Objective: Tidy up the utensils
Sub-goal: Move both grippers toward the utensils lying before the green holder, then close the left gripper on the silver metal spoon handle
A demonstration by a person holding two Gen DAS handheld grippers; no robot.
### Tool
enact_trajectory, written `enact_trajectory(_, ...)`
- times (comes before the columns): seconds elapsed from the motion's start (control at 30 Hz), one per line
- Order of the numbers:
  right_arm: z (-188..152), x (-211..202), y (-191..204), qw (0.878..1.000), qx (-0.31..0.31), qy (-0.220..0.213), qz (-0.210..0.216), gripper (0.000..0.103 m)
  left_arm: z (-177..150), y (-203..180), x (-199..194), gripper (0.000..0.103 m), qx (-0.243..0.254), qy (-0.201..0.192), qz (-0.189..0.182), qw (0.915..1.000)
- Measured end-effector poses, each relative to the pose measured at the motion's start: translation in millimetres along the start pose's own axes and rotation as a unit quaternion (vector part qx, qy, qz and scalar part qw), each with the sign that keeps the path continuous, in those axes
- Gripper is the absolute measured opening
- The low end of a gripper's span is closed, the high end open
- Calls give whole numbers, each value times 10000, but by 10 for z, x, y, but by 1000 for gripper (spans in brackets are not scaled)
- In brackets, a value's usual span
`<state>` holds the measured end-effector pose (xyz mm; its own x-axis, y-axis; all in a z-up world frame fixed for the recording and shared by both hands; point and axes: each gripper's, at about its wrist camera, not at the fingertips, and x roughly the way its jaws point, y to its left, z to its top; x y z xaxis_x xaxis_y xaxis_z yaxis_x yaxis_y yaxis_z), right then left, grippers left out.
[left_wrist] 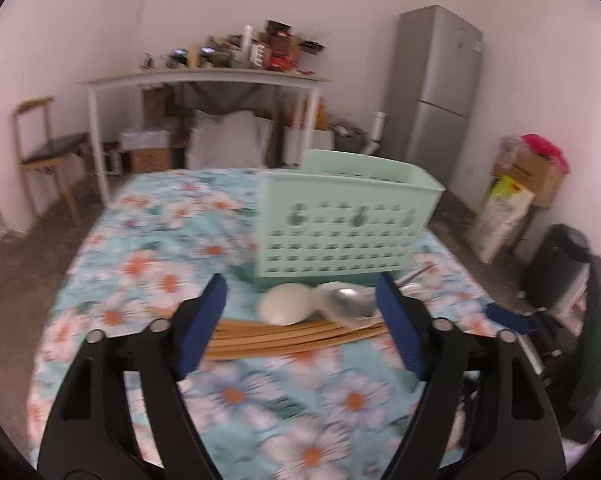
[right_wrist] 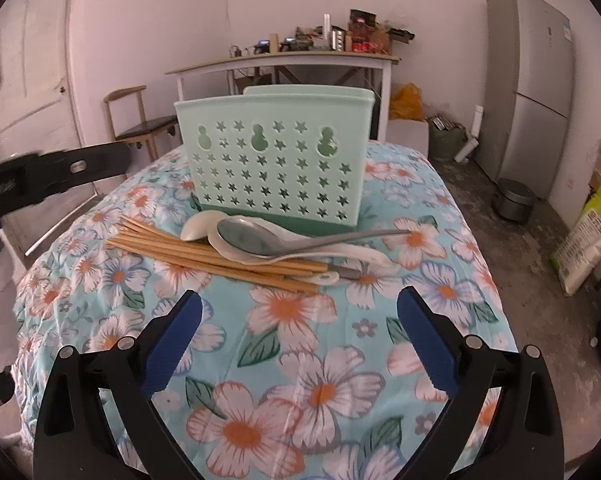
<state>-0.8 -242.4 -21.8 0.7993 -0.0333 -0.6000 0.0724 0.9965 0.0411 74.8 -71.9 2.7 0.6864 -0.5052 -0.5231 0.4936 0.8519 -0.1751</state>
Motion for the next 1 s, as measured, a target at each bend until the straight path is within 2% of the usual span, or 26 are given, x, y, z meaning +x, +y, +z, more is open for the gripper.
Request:
enact_trajectory(0.07, -3, 6, -19, 10000, -12, -56, 65, 94, 42, -61, 132, 56, 13, 123, -321, 9994)
enact_trajectory(0.1, -1, 25, -35, 9999, 0, -62, 104, 93, 54, -77, 197, 52, 44, 191, -398, 9990)
enact_trajectory(0.17, -11, 56, -71, 9998, 89, -39, 175, 92, 73, -125, 363, 38, 103, 435, -530, 9976)
enact_trajectory(0.27, -35, 94, -113, 9995, 200, 16, 243, 92, 91, -136, 575, 29, -39, 824, -775, 9936)
enact_trajectory(0.43, -48, 121, -155, 9989, 304, 15, 370, 92, 48, -94, 873, 28, -246, 1374, -787, 9871)
enact_trajectory(0.57, -52, 130, -182, 9982, 357, 5, 477, 92, -13, -67, 1010, 28, -302, 1665, -787, 9824)
enact_trajectory(0.7, -61, 132, -192, 9978, 394, -15, 537, 92, -40, -44, 1067, 28, -393, 1809, -770, 9797)
enact_trajectory(0.87, -58, 132, -201, 9974, 422, -30, 579, 92, -91, 38, 1215, 28, -836, 2075, -952, 9700)
enact_trajectory(1.0, -57, 131, -214, 9972, 448, -29, 599, 92, -113, 50, 1269, 28, -926, 2111, -1006, 9678)
